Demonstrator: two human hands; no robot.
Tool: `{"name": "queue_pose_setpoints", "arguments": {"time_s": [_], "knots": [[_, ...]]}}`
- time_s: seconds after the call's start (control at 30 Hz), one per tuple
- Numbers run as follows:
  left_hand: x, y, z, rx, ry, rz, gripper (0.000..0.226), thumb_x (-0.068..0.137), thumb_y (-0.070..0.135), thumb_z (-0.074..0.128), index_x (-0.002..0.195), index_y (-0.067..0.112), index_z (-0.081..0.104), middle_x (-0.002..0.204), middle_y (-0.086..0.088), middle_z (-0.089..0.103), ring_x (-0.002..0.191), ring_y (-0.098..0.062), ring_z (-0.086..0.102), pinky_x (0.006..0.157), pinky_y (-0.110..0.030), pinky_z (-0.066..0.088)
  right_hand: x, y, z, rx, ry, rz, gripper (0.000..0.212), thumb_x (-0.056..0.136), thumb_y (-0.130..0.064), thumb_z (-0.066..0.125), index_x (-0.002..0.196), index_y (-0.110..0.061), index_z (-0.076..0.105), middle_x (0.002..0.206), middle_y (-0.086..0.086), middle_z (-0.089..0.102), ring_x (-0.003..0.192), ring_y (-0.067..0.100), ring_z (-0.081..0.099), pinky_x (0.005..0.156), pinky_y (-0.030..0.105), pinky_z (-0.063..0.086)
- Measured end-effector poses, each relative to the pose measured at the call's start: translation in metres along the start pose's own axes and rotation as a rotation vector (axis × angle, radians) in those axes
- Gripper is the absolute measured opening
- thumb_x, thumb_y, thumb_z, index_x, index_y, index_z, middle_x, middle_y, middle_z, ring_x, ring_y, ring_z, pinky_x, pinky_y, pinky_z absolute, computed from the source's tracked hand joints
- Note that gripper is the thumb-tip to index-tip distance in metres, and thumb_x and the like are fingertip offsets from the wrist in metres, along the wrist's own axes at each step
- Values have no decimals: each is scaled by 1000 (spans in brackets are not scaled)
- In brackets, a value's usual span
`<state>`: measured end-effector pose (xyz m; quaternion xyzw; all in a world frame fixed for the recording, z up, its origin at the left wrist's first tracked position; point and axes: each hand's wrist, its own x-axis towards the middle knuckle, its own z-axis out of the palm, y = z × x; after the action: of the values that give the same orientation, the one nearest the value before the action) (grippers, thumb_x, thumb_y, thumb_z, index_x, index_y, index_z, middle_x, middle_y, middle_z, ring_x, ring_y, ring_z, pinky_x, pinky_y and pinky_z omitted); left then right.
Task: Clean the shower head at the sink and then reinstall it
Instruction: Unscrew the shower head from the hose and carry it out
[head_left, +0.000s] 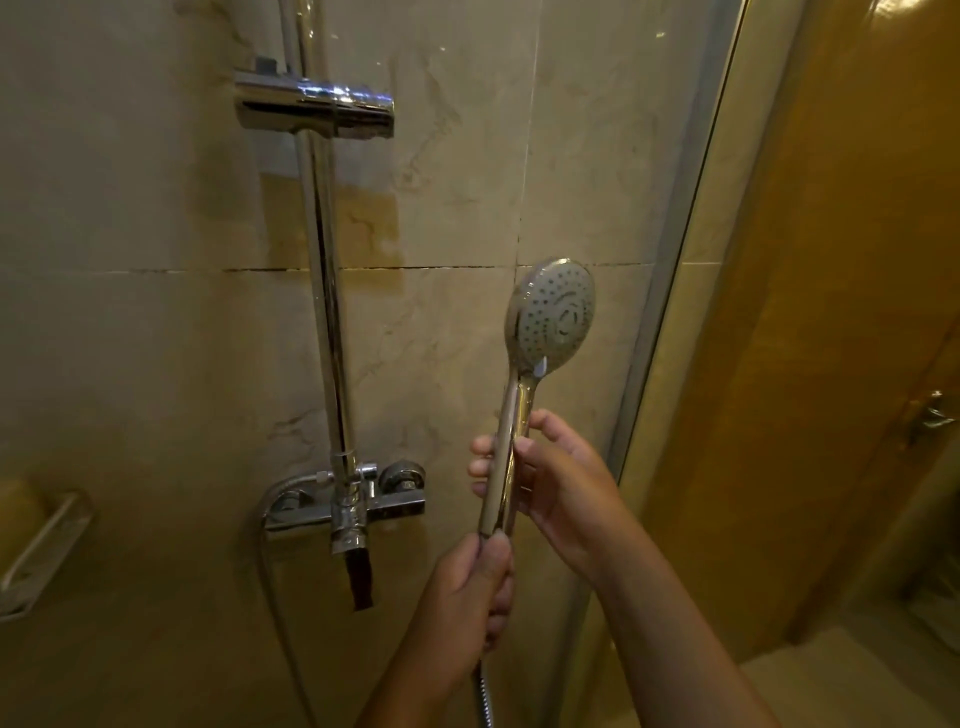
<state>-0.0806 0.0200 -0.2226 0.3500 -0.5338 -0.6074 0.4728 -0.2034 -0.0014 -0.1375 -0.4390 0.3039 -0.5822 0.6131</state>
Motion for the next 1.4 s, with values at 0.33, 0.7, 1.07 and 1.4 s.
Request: {"name": "queue_pose_setpoints", "arguments": {"time_s": [0.33,0.7,1.07,1.4], "knots": [[19,-20,9,245,200,133,30,98,37,50,74,20,48,55,9,44,48,-2,39,47,-18,32,15,15,-8,-1002,389,-129,62,84,-54,69,138,-32,48,123,-10,47,103,5,55,65,11,42],[21,-23,10,299,233,145,28,99,25,50,72,20,49,57,8,44,50,-3,40,51,-27,34,17,9,-3,-911,392,-129,35,85,-33,76,107,-26,51,83,-11,56,73,0,56,62,16,45],[10,-8,4,-125,-87,-74,36,86,49,46,89,13,48,55,4,31,40,-5,23,38,-17,19,9,-5,-11,-324,78,-45,28,96,-1,55,120,-15,60,106,13,75,99,30,72,95,50,54],[14,-6,-5,68,-31,22,33,87,42,64,95,15,46,61,5,45,47,-8,37,43,-23,31,14,0,-1,-692,186,-120,34,87,-27,74,112,-20,52,96,8,74,85,15,74,82,35,61]]}}
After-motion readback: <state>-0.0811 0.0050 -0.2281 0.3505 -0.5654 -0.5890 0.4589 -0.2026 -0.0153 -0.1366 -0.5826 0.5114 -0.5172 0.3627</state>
